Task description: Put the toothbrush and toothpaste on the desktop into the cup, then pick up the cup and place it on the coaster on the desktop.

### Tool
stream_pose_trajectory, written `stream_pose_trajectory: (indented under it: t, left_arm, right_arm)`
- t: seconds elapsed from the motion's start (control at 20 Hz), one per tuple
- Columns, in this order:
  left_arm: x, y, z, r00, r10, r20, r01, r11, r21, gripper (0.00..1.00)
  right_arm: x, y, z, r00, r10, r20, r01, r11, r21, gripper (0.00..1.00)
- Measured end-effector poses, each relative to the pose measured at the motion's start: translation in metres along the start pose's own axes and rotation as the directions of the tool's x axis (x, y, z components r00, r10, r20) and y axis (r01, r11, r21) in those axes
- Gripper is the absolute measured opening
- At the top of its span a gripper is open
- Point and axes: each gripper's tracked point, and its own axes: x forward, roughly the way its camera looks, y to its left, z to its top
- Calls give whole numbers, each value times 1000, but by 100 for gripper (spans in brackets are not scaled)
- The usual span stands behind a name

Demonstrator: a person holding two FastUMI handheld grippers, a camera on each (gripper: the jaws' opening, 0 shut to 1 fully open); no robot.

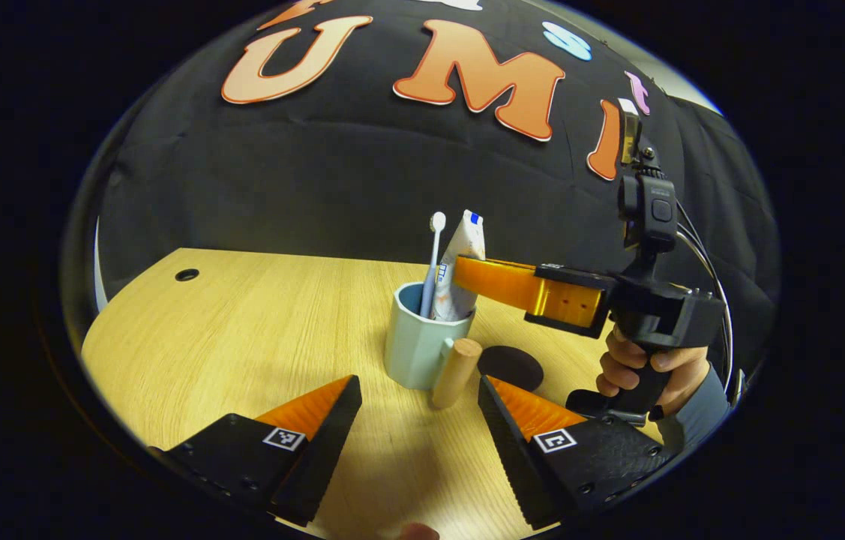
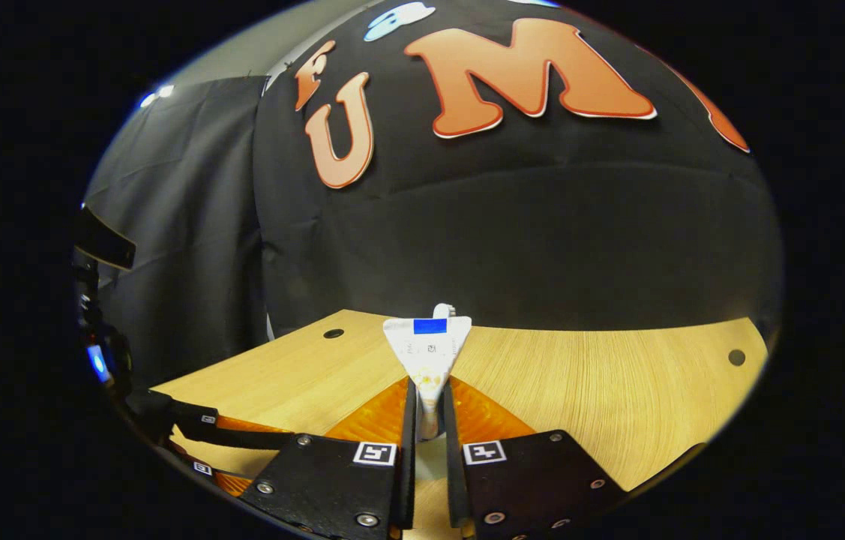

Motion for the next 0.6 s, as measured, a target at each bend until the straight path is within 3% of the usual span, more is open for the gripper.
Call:
stream_pose_trajectory:
  t: [0.25,0.5,0.6]
  left_arm:
    - [1,-6,7,998,34,-47,-33,999,14,94]
    - [4,-17,29,997,27,-69,-24,999,48,94]
    - [12,-12,32,995,57,-76,-51,995,85,94]
  right_arm:
    - [-51,-12,21,998,-44,41,46,997,-66,30]
    - [-110,-21,44,995,-62,84,73,989,-128,55]
    - [-131,-28,45,994,-79,76,90,984,-153,64]
